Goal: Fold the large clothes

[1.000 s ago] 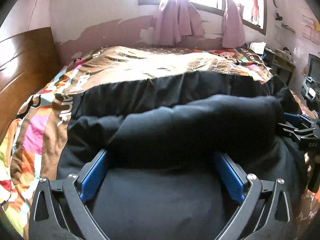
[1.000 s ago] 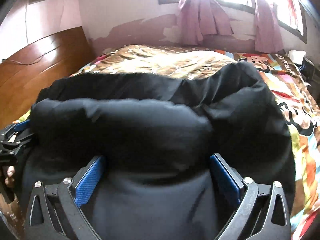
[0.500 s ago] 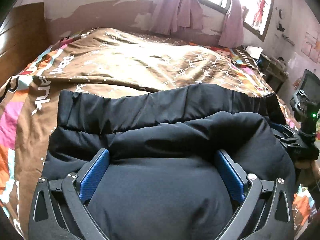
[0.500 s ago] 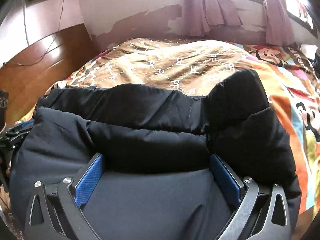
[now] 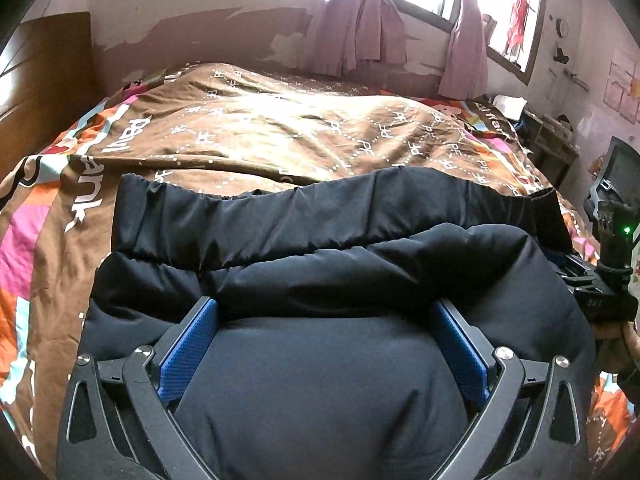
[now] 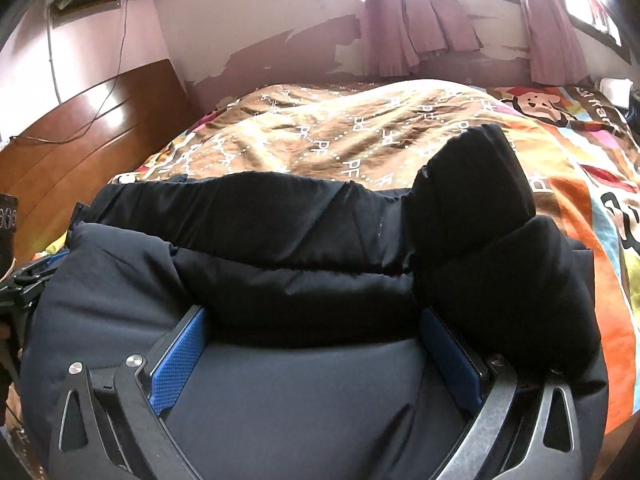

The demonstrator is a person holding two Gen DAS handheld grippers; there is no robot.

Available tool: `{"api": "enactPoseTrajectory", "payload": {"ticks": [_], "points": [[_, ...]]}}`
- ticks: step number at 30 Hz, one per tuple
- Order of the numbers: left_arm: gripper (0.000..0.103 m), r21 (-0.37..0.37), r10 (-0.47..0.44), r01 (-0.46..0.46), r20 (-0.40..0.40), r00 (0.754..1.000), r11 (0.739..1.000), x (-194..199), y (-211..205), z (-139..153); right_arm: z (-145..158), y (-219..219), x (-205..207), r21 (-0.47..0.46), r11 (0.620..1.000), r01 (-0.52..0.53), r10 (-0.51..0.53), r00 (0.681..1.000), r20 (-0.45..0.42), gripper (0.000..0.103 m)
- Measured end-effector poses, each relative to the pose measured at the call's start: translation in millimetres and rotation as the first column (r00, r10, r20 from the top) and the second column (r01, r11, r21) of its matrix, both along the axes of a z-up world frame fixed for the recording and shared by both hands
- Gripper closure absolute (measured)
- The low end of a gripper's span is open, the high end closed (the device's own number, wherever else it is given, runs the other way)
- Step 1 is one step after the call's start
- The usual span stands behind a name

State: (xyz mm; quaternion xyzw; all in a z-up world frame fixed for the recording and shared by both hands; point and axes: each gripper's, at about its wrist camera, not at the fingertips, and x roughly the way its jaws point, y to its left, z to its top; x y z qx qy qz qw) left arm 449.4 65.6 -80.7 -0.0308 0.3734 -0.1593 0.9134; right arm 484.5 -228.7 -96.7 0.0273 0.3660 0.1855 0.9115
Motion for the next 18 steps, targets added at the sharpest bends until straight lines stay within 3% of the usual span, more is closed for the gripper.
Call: {"api": "enactPoseTrajectory", "payload": {"ticks": [18], "points": [[0.001,-0.008,-0.002,0.002,0.000,1.000,1.000,1.5,2.1,-1.8,-3.2,0.0,-0.8,0.015,1.000,0.001,-0.002,1.000,0.018,0.000]]}}
